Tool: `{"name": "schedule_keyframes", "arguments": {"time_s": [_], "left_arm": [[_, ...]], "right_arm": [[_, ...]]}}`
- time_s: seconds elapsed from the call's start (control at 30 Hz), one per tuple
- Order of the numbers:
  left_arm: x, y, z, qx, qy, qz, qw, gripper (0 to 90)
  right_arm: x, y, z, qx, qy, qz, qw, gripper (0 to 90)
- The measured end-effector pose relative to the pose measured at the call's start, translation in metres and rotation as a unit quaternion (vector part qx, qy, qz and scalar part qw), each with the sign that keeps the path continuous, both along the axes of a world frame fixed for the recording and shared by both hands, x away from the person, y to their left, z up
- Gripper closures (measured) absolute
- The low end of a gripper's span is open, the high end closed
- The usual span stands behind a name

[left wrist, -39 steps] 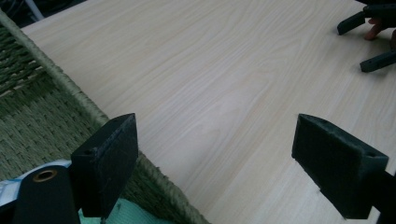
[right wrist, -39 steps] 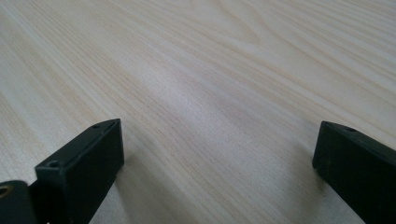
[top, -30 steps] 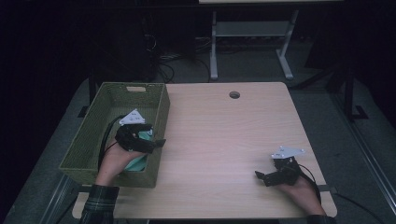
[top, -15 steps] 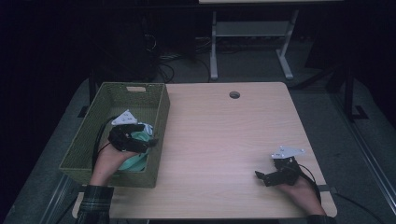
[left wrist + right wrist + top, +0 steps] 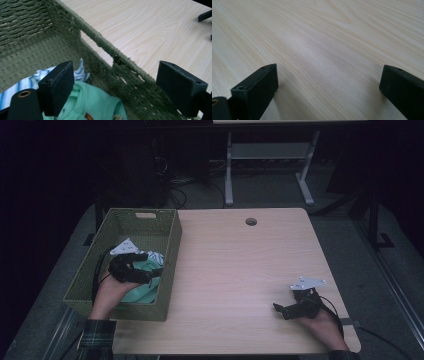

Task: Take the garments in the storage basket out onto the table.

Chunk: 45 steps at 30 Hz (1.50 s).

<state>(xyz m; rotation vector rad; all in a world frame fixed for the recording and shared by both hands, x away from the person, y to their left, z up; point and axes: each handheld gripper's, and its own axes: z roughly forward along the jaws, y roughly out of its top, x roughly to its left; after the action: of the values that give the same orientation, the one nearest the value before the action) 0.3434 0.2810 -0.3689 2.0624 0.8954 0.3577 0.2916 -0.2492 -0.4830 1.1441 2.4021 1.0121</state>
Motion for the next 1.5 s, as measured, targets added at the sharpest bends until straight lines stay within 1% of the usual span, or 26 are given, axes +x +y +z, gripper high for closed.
{"name": "schedule_keyframes", "arguments": {"time_s": [0.07, 0.27, 0.37, 0.5, 0.63, 0.67, 0.7, 0.73, 0.77, 0.8, 0.83, 0.97, 1.03, 1.07, 1.1, 1.2, 1.27, 1.33, 1.37, 1.4, 1.5], "left_arm": [[0.0, 0.004, 0.0, -0.001, -0.001, 0.002, 1.0, 14.3], [-0.001, 0.015, 0.0, -0.009, -0.003, 0.017, 0.9998, 14.3], [-0.001, 0.021, 0.001, -0.005, -0.006, 0.02, 0.9998, 14.5], [0.0, 0.028, -0.001, -0.009, -0.006, 0.031, 0.9994, 14.6], [0.002, 0.035, -0.004, 0.002, -0.007, 0.041, 0.9991, 14.7], [0.002, 0.036, -0.004, 0.006, -0.006, 0.04, 0.9992, 14.6], [0.003, 0.036, -0.006, 0.005, -0.004, 0.042, 0.9991, 14.7], [0.004, 0.037, -0.007, 0.01, -0.004, 0.039, 0.9992, 14.7], [0.004, 0.037, -0.008, 0.014, -0.002, 0.038, 0.9992, 15.0], [0.005, 0.037, -0.009, 0.013, 0.001, 0.037, 0.9992, 17.4], [0.005, 0.036, -0.01, 0.017, 0.003, 0.035, 0.9992, 18.6], [0.008, 0.032, -0.015, 0.033, 0.019, 0.032, 0.9988, 19.9], [0.009, 0.029, -0.018, 0.047, 0.033, 0.034, 0.9978, 21.0], [0.011, 0.028, -0.019, 0.056, 0.037, 0.034, 0.9971, 21.9], [0.011, 0.026, -0.021, 0.061, 0.044, 0.036, 0.9965, 22.1], [0.013, 0.022, -0.023, 0.072, 0.053, 0.032, 0.9955, 23.0], [0.014, 0.019, -0.026, 0.082, 0.062, 0.032, 0.9942, 23.8], [0.015, 0.016, -0.029, 0.098, 0.072, 0.032, 0.9921, 23.8], [0.015, 0.015, -0.03, 0.102, 0.074, 0.03, 0.9916, 23.8], [0.016, 0.014, -0.031, 0.11, 0.079, 0.027, 0.9904, 23.8], [0.017, 0.011, -0.034, 0.126, 0.091, 0.025, 0.9876, 23.8]], "right_arm": [[0.0, 0.0, 0.0, 0.0, 0.0, 0.0, 1.0, 1.7], [0.0, 0.0, 0.0, 0.0, -0.001, 0.001, 1.0, 1.7], [0.0, 0.0, 0.0, 0.0, 0.0, 0.001, 1.0, 1.7], [0.0, 0.0, 0.0, 0.0, -0.001, 0.001, 1.0, 1.7], [0.0, 0.0, 0.0, 0.0, -0.001, 0.001, 1.0, 1.7], [0.0, 0.0, 0.0, 0.0, -0.001, 0.001, 1.0, 1.7], [0.0, 0.0, 0.0, 0.0, -0.001, 0.001, 1.0, 1.7], [0.0, 0.0, 0.0, 0.0, -0.001, 0.001, 1.0, 1.7], [0.0, 0.0, 0.0, 0.0, 0.0, 0.001, 1.0, 1.7], [0.0, 0.0, 0.0, 0.0, -0.001, 0.001, 1.0, 1.7], [0.0, 0.0, 0.0, 0.0, 0.0, 0.001, 1.0, 1.7], [0.0, 0.0, 0.0, 0.0, -0.001, 0.001, 1.0, 1.7], [0.0, 0.0, 0.0, 0.0, 0.0, 0.001, 1.0, 1.7], [0.0, 0.0, 0.0, 0.0, -0.001, 0.0, 1.0, 1.7], [0.0, 0.0, 0.0, 0.0, -0.001, 0.001, 1.0, 1.7], [0.0, 0.0, 0.0, 0.0, -0.001, 0.001, 1.0, 1.7], [0.0, 0.0, 0.0, 0.0, 0.0, 0.0, 1.0, 1.7], [0.0, 0.0, 0.0, 0.0, 0.0, 0.001, 1.0, 1.7], [0.0, 0.0, 0.0, 0.0, 0.0, 0.001, 1.0, 1.7], [0.0, 0.0, 0.0, 0.0, 0.0, 0.0, 1.0, 1.7], [0.0, 0.0, 0.0, 0.0, 0.0, 0.0, 1.0, 1.7]]}}
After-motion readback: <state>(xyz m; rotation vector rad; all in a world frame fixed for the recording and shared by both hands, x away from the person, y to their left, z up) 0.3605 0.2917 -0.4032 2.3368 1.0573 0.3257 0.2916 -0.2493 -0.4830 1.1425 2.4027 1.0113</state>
